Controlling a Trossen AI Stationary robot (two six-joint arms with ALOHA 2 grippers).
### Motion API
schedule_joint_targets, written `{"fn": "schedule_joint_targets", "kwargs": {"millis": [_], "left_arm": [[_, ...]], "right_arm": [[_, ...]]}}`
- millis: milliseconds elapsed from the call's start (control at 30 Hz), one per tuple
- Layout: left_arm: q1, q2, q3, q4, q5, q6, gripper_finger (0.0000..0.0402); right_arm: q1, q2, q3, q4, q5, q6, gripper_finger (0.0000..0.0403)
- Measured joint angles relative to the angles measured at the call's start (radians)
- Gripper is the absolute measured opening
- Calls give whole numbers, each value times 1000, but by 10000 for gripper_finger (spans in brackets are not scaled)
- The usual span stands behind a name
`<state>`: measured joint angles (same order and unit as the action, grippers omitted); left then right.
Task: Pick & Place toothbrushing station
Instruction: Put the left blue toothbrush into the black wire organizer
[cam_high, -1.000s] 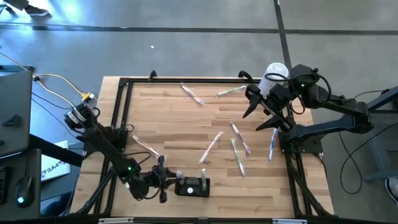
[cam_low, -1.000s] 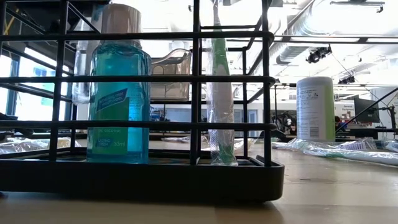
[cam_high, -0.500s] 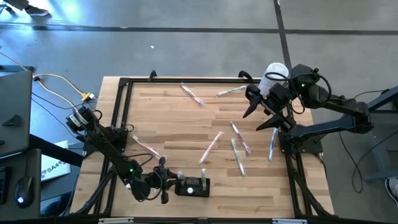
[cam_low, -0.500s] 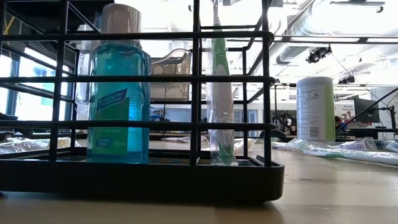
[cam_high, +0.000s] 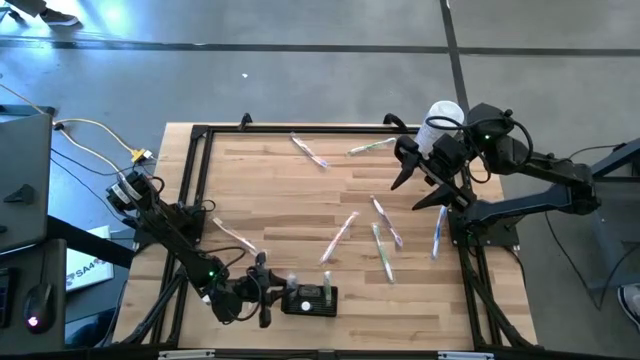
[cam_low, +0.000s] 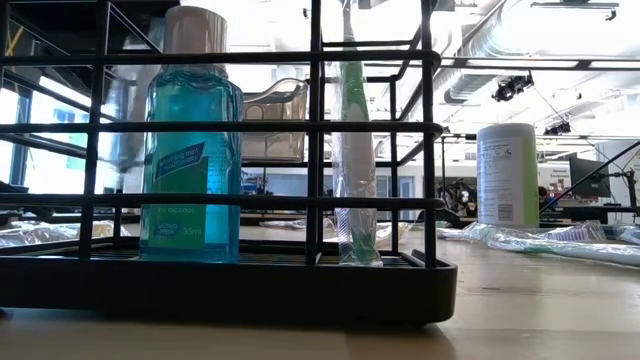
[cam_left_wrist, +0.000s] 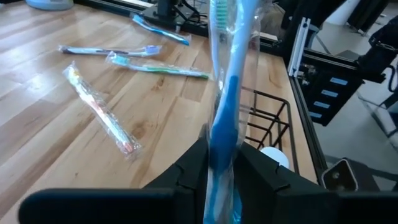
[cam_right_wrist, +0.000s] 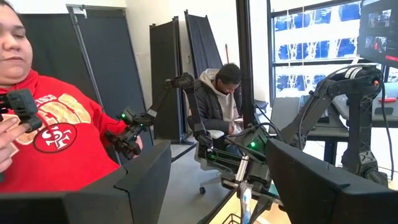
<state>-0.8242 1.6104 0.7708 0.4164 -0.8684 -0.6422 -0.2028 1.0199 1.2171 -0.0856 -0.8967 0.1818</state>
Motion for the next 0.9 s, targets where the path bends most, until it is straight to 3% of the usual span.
{"fn": "schedule_joint_targets", "kwargs": {"millis": [633, 900], "left_arm": [[0, 0, 0, -61, -17, -18, 72], [0, 0, 0, -68, -62, -21, 101]], "right_arm": [[0, 0, 0, 0, 0, -3, 254], [0, 0, 0, 0, 0, -3, 254]]}}
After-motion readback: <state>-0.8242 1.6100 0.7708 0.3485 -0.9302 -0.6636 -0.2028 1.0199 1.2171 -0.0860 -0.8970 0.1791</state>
